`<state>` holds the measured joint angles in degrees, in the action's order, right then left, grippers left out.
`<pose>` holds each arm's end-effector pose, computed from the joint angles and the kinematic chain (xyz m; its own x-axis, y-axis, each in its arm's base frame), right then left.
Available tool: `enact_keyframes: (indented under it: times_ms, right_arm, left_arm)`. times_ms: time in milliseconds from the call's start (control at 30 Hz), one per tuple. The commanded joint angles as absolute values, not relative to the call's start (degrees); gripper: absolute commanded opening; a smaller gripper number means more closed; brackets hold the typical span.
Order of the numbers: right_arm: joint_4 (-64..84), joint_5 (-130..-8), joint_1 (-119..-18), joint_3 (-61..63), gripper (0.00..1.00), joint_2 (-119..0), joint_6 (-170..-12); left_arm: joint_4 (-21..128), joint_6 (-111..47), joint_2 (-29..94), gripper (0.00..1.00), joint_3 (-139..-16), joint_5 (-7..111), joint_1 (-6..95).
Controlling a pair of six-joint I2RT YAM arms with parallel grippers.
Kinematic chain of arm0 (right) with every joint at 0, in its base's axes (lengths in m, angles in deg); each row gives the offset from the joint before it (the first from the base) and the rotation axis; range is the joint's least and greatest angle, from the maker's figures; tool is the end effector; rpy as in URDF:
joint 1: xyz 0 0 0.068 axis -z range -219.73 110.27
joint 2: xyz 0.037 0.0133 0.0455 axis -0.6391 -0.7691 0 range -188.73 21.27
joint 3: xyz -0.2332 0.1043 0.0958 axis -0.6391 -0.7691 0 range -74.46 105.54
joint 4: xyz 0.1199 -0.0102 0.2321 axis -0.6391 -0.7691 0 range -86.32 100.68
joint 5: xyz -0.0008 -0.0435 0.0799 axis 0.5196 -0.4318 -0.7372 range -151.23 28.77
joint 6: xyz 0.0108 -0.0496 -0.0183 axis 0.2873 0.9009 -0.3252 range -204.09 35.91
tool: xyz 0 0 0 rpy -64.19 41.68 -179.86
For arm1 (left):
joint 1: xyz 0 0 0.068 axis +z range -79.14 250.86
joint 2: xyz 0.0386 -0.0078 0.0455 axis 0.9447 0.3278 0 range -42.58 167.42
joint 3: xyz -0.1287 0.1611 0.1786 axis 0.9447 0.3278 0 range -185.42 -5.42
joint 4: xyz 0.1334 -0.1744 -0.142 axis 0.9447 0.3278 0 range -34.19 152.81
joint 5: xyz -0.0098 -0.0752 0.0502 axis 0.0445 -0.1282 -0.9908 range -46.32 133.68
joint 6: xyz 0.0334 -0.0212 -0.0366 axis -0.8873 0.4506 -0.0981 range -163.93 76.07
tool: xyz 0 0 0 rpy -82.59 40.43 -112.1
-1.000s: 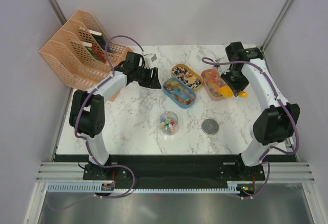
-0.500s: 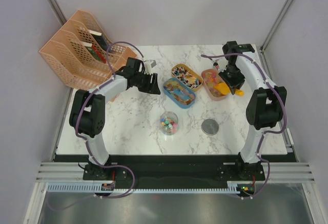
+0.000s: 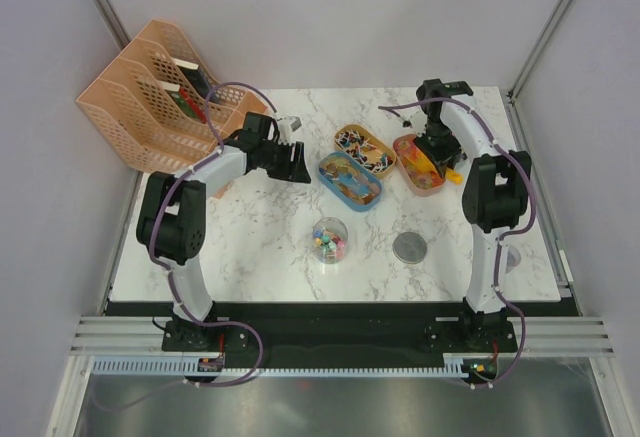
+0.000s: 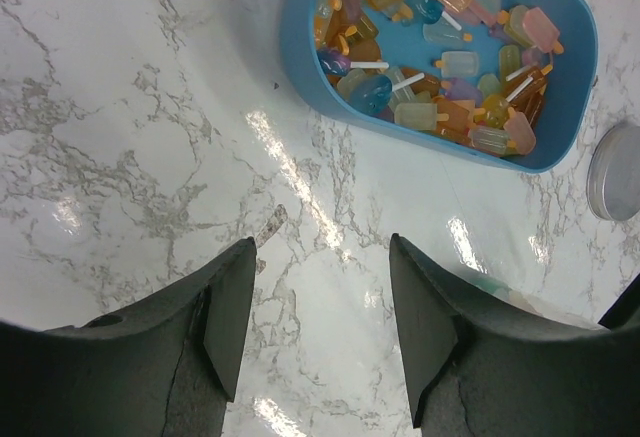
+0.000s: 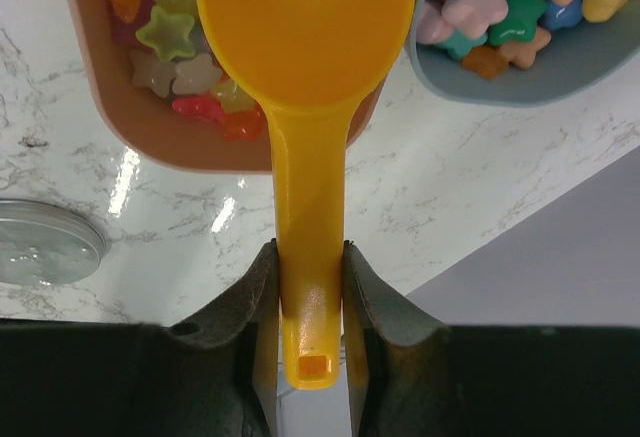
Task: Pack the candies
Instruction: Scoop the fake candies from the storage box.
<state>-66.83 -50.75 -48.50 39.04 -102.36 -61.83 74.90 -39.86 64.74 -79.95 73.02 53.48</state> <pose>0.4185 0.0579 0.2403 -0.8598 -0.5097 0.0309 -0.5061 0.8427 -0.1837 0.3784 -0.1366 0.2006 -0.7880 0.1819 -0.5882 0.4944 0.7563 -0.4284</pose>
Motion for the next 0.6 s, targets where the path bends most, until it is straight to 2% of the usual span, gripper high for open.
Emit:
enact_keyframes:
  times_ms: [0, 200, 567]
  right_arm:
    - [-69.2, -49.9, -48.8, 43.4, 0.00, -105.2, -62.2]
    - [-68.6, -52.3, -48.5, 45.4, 0.00, -108.4, -61.4]
    - [-66.7, -55.4, -47.6, 42.0, 0.00, -109.3, -59.9]
  left_arm:
    - [73.3, -39.1, 65.6, 0.63, -82.2, 74.3, 53.6]
    - [73.9, -39.5, 66.1, 0.63, -82.3, 74.3, 53.6]
    - [76.5, -45.6, 63.8, 0.63, -79.7, 71.5, 53.6]
